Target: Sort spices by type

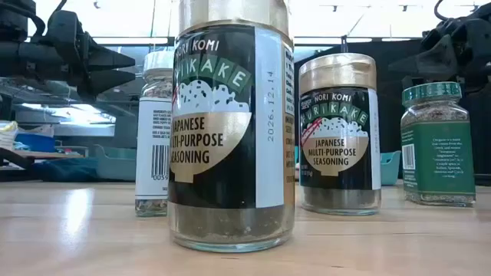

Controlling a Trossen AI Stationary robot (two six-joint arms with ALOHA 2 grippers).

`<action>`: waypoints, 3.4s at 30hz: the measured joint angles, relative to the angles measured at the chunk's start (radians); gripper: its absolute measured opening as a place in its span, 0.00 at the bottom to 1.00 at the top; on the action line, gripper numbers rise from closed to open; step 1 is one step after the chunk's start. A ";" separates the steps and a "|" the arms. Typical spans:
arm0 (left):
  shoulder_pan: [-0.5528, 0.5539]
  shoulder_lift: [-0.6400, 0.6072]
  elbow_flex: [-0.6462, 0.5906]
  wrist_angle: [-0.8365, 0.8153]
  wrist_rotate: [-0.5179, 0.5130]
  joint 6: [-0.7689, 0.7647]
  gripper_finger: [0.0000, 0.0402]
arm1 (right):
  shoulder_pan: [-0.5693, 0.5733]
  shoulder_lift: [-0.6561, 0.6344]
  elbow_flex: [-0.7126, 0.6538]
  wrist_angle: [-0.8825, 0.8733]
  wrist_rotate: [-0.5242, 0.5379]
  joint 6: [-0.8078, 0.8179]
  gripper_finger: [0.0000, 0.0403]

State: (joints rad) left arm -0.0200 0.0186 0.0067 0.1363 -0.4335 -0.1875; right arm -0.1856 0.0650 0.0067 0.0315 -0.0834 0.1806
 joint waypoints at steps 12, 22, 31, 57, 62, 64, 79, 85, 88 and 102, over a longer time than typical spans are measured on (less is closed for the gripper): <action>0.000 0.000 0.000 0.000 0.000 0.000 0.56 | 0.000 0.000 0.000 0.000 0.000 0.000 0.81; 0.000 0.000 0.000 0.000 0.000 0.000 0.56 | 0.000 0.000 0.000 0.000 0.000 0.000 0.80; 0.000 0.000 0.000 0.000 0.000 0.000 0.56 | 0.000 0.000 0.000 0.000 0.000 0.000 0.81; 0.000 0.000 0.000 0.000 0.000 0.000 0.56 | 0.000 0.000 0.000 0.000 0.000 0.000 0.80; 0.000 0.000 0.000 0.000 0.000 0.000 0.56 | 0.000 0.000 0.000 0.000 0.000 0.000 0.81; 0.000 0.000 0.000 0.000 0.000 0.000 0.56 | 0.000 0.000 0.000 0.000 0.000 0.000 0.80; 0.000 0.000 0.000 0.085 0.008 -0.021 0.56 | 0.000 0.000 0.000 0.000 0.000 0.000 0.80; 0.000 0.000 0.000 0.086 0.031 -0.062 0.56 | 0.000 0.000 0.000 0.000 0.000 0.000 0.81; 0.000 0.000 0.000 0.090 0.031 -0.089 0.56 | 0.000 0.000 0.000 0.000 0.000 0.000 0.81; 0.000 0.000 0.000 0.127 0.032 -0.128 0.56 | 0.000 0.000 0.000 0.004 0.017 -0.002 0.81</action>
State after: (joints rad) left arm -0.0204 0.0188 0.0067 0.2637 -0.4013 -0.3151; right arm -0.1859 0.0654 0.0065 0.0359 -0.0663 0.1787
